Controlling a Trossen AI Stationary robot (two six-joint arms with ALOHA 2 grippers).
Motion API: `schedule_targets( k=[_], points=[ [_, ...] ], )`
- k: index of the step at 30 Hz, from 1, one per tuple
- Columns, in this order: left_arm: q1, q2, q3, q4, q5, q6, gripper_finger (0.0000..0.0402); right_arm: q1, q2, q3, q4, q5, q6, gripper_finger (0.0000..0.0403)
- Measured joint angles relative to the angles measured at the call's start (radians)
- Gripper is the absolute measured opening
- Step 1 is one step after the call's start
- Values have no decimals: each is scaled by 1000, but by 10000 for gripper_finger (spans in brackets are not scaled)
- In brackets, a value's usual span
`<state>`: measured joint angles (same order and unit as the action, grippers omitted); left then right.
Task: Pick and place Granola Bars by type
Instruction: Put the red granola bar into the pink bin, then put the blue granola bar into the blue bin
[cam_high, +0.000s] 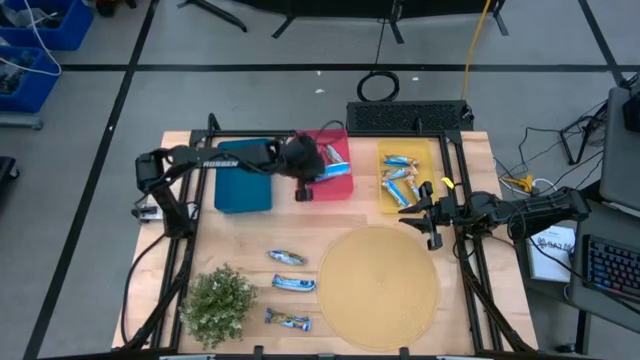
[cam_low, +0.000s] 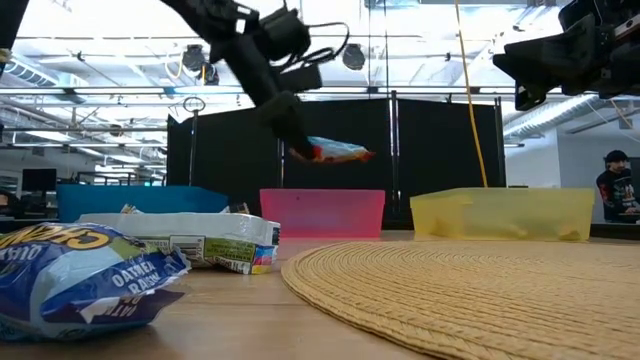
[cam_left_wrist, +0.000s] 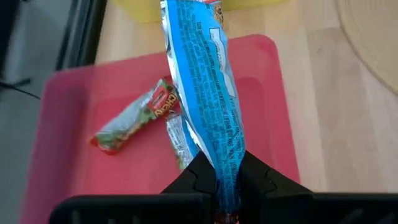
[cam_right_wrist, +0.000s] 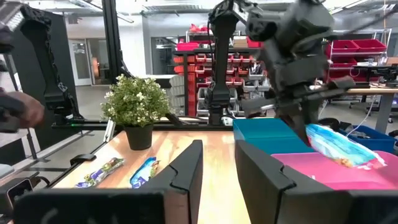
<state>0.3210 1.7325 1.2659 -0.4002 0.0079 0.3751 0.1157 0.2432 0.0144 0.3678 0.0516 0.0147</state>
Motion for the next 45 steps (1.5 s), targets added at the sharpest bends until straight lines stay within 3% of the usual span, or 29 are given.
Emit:
schedule_targets(
  k=[5,9,16,21,27,29,33,41,45],
  points=[
    [84,0,-55,27,97,-64,29,0,0,0,1,0,0,87],
    [137,-2,-85,30,255,-137,30,0,0,0,1,0,0,86],
    [163,0,-102,11,252,-284,121,0,0,0,1,0,0,86],
    [134,0,-102,10,276,-283,168,0,0,0,1,0,0,86],
    [37,-15,-102,-133,567,-148,184,0,0,0,1,0,0,86],
    [-19,-24,-101,-197,600,-149,185,0,0,0,2,0,0,87],
    [-158,-45,-102,-312,512,-150,185,0,1,0,0,0,0,86],
    [-431,-55,-102,-279,173,-197,186,0,2,0,7,0,0,87],
    [-491,-31,-102,-252,93,-263,186,0,2,0,8,0,0,86]
  ],
)
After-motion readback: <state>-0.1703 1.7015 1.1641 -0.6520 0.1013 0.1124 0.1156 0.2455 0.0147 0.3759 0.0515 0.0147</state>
